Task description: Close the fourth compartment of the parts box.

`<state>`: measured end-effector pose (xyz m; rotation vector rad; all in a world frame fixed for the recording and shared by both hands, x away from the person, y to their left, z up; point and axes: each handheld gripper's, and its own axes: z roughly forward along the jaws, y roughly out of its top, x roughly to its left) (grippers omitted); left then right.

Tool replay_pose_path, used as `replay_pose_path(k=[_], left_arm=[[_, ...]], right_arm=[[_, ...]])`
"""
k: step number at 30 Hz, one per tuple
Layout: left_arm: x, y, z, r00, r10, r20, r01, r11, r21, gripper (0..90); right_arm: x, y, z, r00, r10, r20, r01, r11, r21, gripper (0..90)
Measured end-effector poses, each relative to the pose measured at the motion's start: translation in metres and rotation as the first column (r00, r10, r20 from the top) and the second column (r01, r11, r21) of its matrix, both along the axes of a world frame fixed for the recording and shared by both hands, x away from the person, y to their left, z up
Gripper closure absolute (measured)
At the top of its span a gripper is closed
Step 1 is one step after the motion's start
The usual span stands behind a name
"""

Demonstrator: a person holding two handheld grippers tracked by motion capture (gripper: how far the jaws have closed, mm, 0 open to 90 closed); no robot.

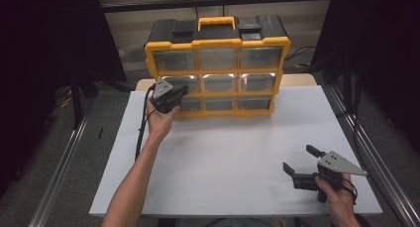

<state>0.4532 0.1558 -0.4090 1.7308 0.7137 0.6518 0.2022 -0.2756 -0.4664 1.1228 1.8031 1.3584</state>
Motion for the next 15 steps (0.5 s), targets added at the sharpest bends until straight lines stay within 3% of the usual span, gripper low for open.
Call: replay_pose_path(k=[3,12,13,15], left_arm=[[0.0006,0.0007,0.0001,1.0,0.001,-0.001,-0.001,0.9999,0.015,90.0],[-0.0007,-0.0011,-0.0017,0.9998,-0.008,-0.018,0.008,0.9999,0.007,89.6],[-0.0006,0.0014,0.0002,0.9994,-0.022,-0.027,0.023,0.9993,0.029,89.2],[-0.0013,0.0024,0.0,0.9996,-0.02,-0.022,0.02,0.9996,0.019,87.5]], right_arm=[[0.0001,0.0001,-0.0001,1.0,0.001,-0.001,-0.001,1.0,0.0,0.6],[0.003,-0.0028,-0.002,0.9999,-0.004,-0.014,0.005,1.0,0.008,0.6],[0.0032,-0.0029,-0.0021,0.9999,-0.006,-0.016,0.006,0.9999,0.009,0.6],[0.004,-0.003,-0.0024,0.9999,-0.009,-0.013,0.009,0.9999,0.009,0.6]])
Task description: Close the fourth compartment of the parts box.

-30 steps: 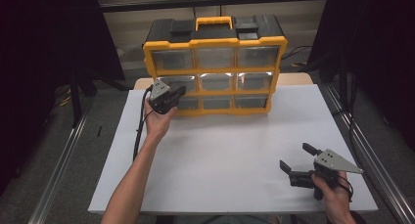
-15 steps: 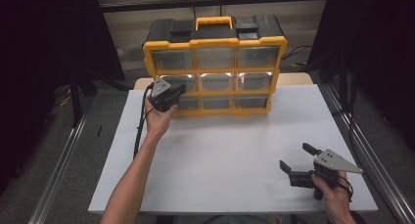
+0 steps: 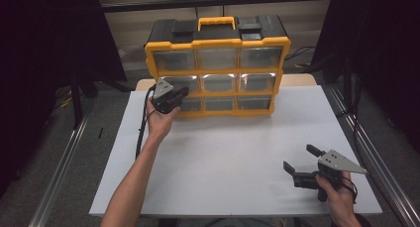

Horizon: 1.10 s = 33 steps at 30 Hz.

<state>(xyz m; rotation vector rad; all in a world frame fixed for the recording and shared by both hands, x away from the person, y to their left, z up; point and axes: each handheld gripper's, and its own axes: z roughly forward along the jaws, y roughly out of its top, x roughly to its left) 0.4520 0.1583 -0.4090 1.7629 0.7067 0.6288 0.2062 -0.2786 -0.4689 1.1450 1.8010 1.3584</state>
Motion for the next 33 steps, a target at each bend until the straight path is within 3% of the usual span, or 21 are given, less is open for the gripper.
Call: replay_pose_path(k=[4,5,7,9,12,14,15,17,21,24,26,31,33], left_arm=[[-0.005,0.004,0.0,1.0,-0.002,-0.004,0.002,0.9996,-0.028,83.4],[-0.007,0.007,0.002,0.9997,-0.019,-0.014,0.019,0.9997,-0.017,81.6],[-0.011,0.006,0.001,1.0,0.003,0.003,-0.003,0.9994,-0.036,77.2],[-0.015,0.006,0.001,1.0,-0.002,-0.006,0.002,0.9982,-0.06,71.8],[-0.021,0.007,0.002,1.0,-0.006,0.003,0.006,0.9987,-0.05,64.1],[-0.025,0.005,0.002,1.0,0.0,-0.008,0.0,0.9976,-0.07,57.0],[-0.027,0.005,0.003,0.9998,-0.009,-0.015,0.008,0.9983,-0.058,53.4],[-0.03,0.004,0.004,1.0,0.006,0.001,-0.006,0.9979,-0.064,43.5],[-0.036,0.005,0.007,0.9998,-0.015,0.013,0.016,0.997,-0.075,32.7],[-0.04,0.005,0.008,1.0,-0.005,-0.001,0.005,0.9948,-0.102,21.7],[-0.043,0.006,0.009,0.9999,-0.011,0.003,0.011,0.9962,-0.087,14.9],[-0.052,0.013,0.008,1.0,0.004,-0.006,-0.005,0.9946,-0.104,8.7],[-0.056,0.016,0.007,0.9995,0.006,-0.03,-0.009,0.993,-0.117,4.8]], right_arm=[[0.0,0.0,0.0,1.0,0.003,-0.002,-0.003,1.0,-0.002,0.6],[0.0,0.0,0.0,1.0,0.003,-0.002,-0.003,1.0,-0.003,0.6],[0.0,0.001,0.0,1.0,0.005,-0.002,-0.005,1.0,-0.004,0.6],[0.0,0.002,0.0,1.0,0.005,0.002,-0.005,1.0,-0.005,0.7],[-0.001,0.002,0.001,1.0,-0.002,0.001,0.002,1.0,-0.001,0.7],[-0.002,0.001,0.001,0.9999,-0.011,0.008,0.011,0.9999,-0.004,0.6],[-0.002,0.001,0.002,0.9999,-0.011,0.006,0.011,0.9999,-0.001,0.6],[-0.003,0.001,0.002,0.9999,-0.012,0.004,0.012,0.9999,-0.001,0.6],[-0.001,0.002,0.001,0.9999,-0.014,0.005,0.014,0.9999,-0.003,0.6],[-0.001,0.001,0.001,0.9999,-0.016,0.004,0.016,0.9999,-0.003,0.6],[-0.002,0.001,0.002,0.9998,-0.017,0.008,0.017,0.9999,-0.002,0.6],[-0.002,0.001,0.002,0.9998,-0.019,0.007,0.019,0.9998,-0.002,0.7],[-0.002,0.001,0.002,0.9998,-0.018,0.008,0.018,0.9998,-0.003,0.7]])
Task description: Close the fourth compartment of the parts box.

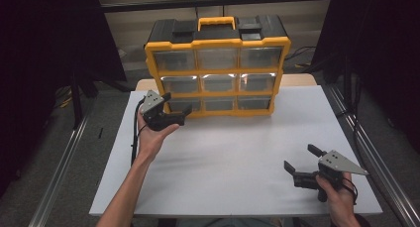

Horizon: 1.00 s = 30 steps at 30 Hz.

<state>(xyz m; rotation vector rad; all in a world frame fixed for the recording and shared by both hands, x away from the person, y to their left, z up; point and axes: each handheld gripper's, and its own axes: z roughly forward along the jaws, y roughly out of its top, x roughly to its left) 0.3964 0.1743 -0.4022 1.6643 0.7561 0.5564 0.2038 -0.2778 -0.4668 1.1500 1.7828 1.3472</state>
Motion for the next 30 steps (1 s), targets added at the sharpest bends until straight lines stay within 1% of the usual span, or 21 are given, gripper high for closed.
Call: replay_pose_path(k=[1,3,4,6,8,10,11,12,14,15,16,17,19,20,22,23,25,27,28,29,30], left_arm=[[-0.001,0.002,-0.001,0.9999,-0.01,0.01,0.01,0.9999,0.007,4.5],[-0.006,0.006,0.0,0.9999,-0.009,0.014,0.009,0.9999,0.01,3.8],[-0.007,0.007,0.0,0.9998,-0.009,0.017,0.009,1.0,0.004,3.3],[-0.012,0.011,0.001,0.9999,-0.003,0.011,0.003,0.9999,0.016,2.9],[-0.016,0.014,0.001,0.9999,-0.011,0.013,0.011,0.9999,0.006,2.2],[-0.021,0.017,0.001,0.9998,-0.006,0.017,0.006,0.9999,0.014,2.2],[-0.023,0.018,0.0,0.9998,-0.012,0.014,0.012,0.9999,-0.001,2.2],[-0.025,0.019,-0.001,0.9999,-0.016,0.001,0.016,0.9999,-0.006,2.2],[-0.03,0.023,-0.005,0.9995,-0.029,-0.009,0.029,0.9996,0.003,2.2],[-0.031,0.023,-0.006,0.9996,-0.026,-0.011,0.026,0.9997,0.005,2.2],[-0.033,0.023,-0.008,0.9997,-0.019,-0.016,0.019,0.9998,-0.004,2.2],[-0.035,0.025,-0.008,0.9995,-0.023,-0.02,0.023,0.9995,0.023,2.2],[-0.04,0.026,-0.012,0.9998,-0.016,-0.011,0.016,0.9998,0.01,2.2],[-0.043,0.027,-0.014,0.9998,-0.016,-0.009,0.016,0.9997,0.017,2.2],[-0.047,0.03,-0.017,0.9997,-0.016,-0.017,0.016,0.9997,0.016,2.3],[-0.05,0.03,-0.019,0.9997,-0.022,-0.011,0.022,0.9998,0.004,2.6],[-0.056,0.031,-0.021,0.9999,-0.016,-0.002,0.016,0.9996,0.021,3.2],[-0.062,0.032,-0.025,0.9997,-0.021,-0.009,0.021,0.9998,0.005,3.1],[-0.064,0.034,-0.026,0.9996,-0.029,-0.008,0.029,0.9996,0.005,3.2],[-0.066,0.035,-0.027,0.9997,-0.021,-0.011,0.021,0.9998,0.004,3.1],[-0.068,0.036,-0.027,0.9997,-0.02,-0.015,0.02,0.9998,-0.008,3.2]], right_arm=[[0.0,0.0,0.0,1.0,0.0,0.002,0.0,1.0,-0.001,0.7],[0.0,0.0,0.0,1.0,-0.004,0.004,0.004,1.0,-0.001,0.7],[-0.001,0.0,0.0,1.0,-0.002,0.005,0.002,1.0,-0.003,0.7],[-0.001,0.0,0.0,1.0,-0.006,0.005,0.006,1.0,-0.003,0.7],[-0.001,0.0,0.0,0.9999,-0.009,0.004,0.009,1.0,-0.001,0.7],[-0.001,0.0,0.0,0.9999,-0.009,0.003,0.009,1.0,0.0,0.7],[0.0,0.0,0.0,0.9999,-0.009,0.005,0.009,1.0,-0.001,0.7],[0.0,0.0,0.0,0.9999,-0.011,0.001,0.011,0.9999,-0.001,0.7],[0.0,-0.001,0.0,1.0,-0.01,0.001,0.01,1.0,-0.002,0.8],[0.0,-0.001,0.0,1.0,-0.009,-0.001,0.009,1.0,-0.001,0.7],[0.0,0.0,0.0,0.9999,-0.012,0.001,0.012,0.9999,0.002,0.7],[-0.001,-0.001,0.0,0.9999,-0.012,0.001,0.012,0.9999,0.0,0.7],[-0.001,-0.001,0.001,1.0,-0.01,0.001,0.01,1.0,0.0,0.7],[-0.001,-0.001,0.001,0.9999,-0.01,0.0,0.01,0.9999,0.001,0.7],[-0.001,-0.001,0.001,0.9999,-0.01,-0.002,0.01,0.9999,0.001,0.7],[-0.001,-0.001,0.0,0.9999,-0.012,-0.002,0.012,0.9999,0.001,0.7],[-0.001,-0.001,0.0,0.9999,-0.01,-0.001,0.01,0.9999,-0.001,0.8],[0.0,-0.001,0.0,1.0,-0.008,0.001,0.008,1.0,-0.005,0.8],[0.0,0.0,0.0,0.9999,-0.012,0.002,0.012,0.9999,-0.001,0.8],[-0.001,-0.001,0.0,0.9999,-0.01,0.001,0.01,0.9999,-0.001,0.8],[-0.001,-0.001,0.001,1.0,-0.01,0.001,0.01,1.0,-0.002,0.8]])
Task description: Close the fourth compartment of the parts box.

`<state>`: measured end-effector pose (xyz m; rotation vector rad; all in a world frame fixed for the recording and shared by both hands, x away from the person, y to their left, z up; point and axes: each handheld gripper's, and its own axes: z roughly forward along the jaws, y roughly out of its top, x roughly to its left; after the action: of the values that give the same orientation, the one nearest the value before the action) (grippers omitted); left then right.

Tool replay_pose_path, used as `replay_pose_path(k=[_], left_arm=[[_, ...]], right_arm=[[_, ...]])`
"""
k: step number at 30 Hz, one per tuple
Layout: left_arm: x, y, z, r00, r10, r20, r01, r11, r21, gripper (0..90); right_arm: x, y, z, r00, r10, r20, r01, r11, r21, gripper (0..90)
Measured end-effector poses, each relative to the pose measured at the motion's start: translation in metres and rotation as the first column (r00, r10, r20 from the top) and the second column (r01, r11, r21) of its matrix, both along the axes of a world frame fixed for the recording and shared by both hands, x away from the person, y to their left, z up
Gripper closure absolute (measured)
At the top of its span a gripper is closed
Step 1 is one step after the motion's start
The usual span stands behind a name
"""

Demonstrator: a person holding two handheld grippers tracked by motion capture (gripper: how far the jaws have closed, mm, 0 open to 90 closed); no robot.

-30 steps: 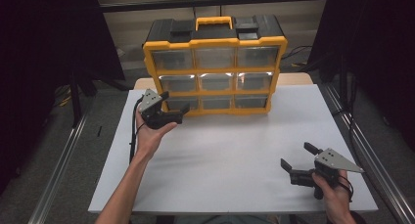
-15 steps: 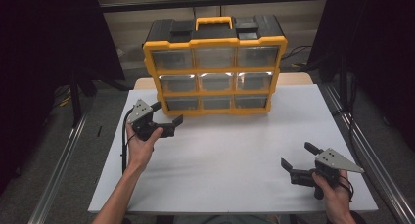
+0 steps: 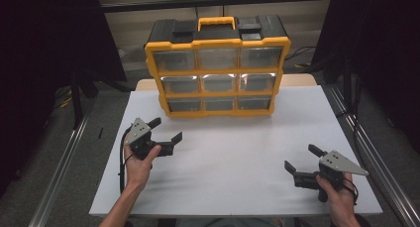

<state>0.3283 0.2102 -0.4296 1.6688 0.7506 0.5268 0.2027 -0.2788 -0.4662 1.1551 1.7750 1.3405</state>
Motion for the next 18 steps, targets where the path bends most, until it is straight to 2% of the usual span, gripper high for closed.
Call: replay_pose_path(k=[2,5,7,8,9,10,12,13,17,18], left_arm=[[-0.003,0.003,-0.001,0.9998,0.017,-0.008,-0.017,0.9994,-0.03,3.2],[-0.005,0.009,-0.005,0.9993,0.004,-0.038,-0.006,0.9986,-0.053,3.1],[-0.007,0.014,-0.009,0.999,-0.009,-0.044,0.007,0.9989,-0.047,2.7],[-0.009,0.014,-0.01,0.9995,0.007,-0.031,-0.008,0.9993,-0.037,2.5],[-0.013,0.013,-0.01,0.999,0.038,-0.023,-0.038,0.9993,0.002,2.8],[-0.014,0.014,-0.01,0.9993,0.032,-0.021,-0.032,0.9994,0.011,3.0],[-0.019,0.016,-0.012,0.9992,0.026,-0.029,-0.026,0.9997,0.002,3.0],[-0.022,0.018,-0.014,0.9996,0.007,-0.027,-0.008,1.0,-0.006,3.0],[-0.032,0.023,-0.016,0.9996,0.01,-0.025,-0.01,0.9999,0.006,3.0],[-0.034,0.025,-0.016,0.9993,0.025,-0.029,-0.025,0.9996,0.015,3.0]], right_arm=[[0.0,0.0,0.0,1.0,-0.002,0.001,0.002,1.0,0.002,0.9],[0.0,0.0,0.0,1.0,0.001,0.003,-0.001,1.0,0.0,0.8],[-0.001,0.001,0.0,1.0,0.003,0.001,-0.003,1.0,0.004,0.8],[-0.001,0.001,0.0,1.0,0.002,0.003,-0.002,1.0,0.004,0.8],[-0.001,0.0,0.0,1.0,0.003,0.005,-0.003,1.0,0.003,0.9],[-0.001,0.0,0.0,1.0,0.003,0.006,-0.003,1.0,0.004,0.8],[-0.001,0.0,0.0,1.0,0.004,0.006,-0.004,1.0,0.004,0.9],[-0.001,0.0,0.0,1.0,0.004,0.006,-0.004,1.0,0.004,0.8],[-0.001,0.0,0.0,1.0,0.004,0.006,-0.004,1.0,0.003,0.8],[-0.001,0.0,0.0,1.0,0.004,0.005,-0.004,1.0,0.003,0.8]])
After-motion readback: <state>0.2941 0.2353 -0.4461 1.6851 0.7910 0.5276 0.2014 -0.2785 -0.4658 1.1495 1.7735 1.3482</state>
